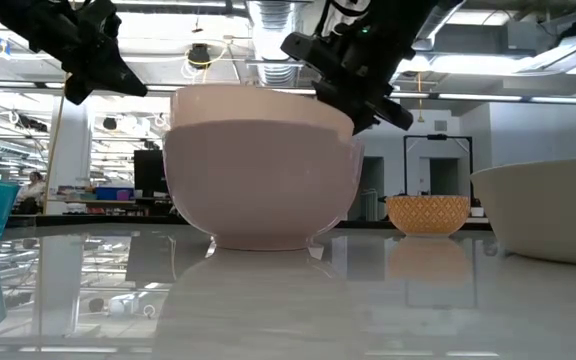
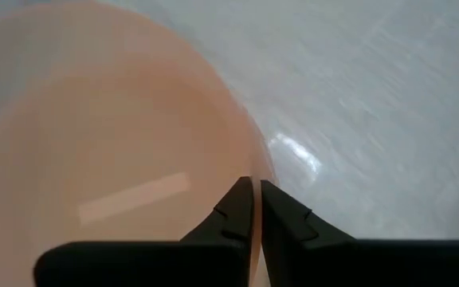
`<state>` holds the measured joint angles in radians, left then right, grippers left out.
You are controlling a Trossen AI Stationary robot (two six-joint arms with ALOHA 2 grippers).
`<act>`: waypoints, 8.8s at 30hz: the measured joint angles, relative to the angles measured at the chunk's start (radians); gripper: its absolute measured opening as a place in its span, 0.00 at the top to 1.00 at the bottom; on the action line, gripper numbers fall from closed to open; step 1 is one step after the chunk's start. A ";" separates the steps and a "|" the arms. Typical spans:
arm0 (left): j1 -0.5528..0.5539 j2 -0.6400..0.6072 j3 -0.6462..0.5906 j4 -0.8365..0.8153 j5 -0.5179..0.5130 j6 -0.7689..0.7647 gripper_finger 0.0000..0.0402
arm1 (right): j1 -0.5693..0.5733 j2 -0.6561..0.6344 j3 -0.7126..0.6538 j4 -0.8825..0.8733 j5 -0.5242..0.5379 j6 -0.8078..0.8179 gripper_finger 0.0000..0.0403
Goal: Nest bowls inside each other
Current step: Stack the orange bowl into the pink bowl, then stack the gray bowl into the orange bowl
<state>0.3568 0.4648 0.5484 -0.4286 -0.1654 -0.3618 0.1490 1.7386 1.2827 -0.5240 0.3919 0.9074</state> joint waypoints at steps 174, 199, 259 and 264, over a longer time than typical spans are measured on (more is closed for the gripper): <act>-0.051 -0.001 -0.083 -0.051 0.266 -0.071 1.00 | -0.126 0.168 0.463 -0.439 -0.349 -0.239 0.92; -0.101 -0.001 -0.083 -0.051 0.211 -0.070 1.00 | -0.122 0.198 0.455 -0.481 -0.392 -0.224 0.86; -0.100 -0.001 -0.083 -0.051 0.207 -0.094 1.00 | -0.259 0.198 0.442 -0.410 -0.761 -0.415 0.88; -0.101 -0.001 -0.083 -0.051 0.207 -0.096 1.00 | -0.281 0.204 0.442 -0.421 -0.761 -0.426 0.91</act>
<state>0.2562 0.4640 0.4652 -0.4797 0.0418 -0.4580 -0.1323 1.9427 1.7248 -0.9451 -0.3690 0.4812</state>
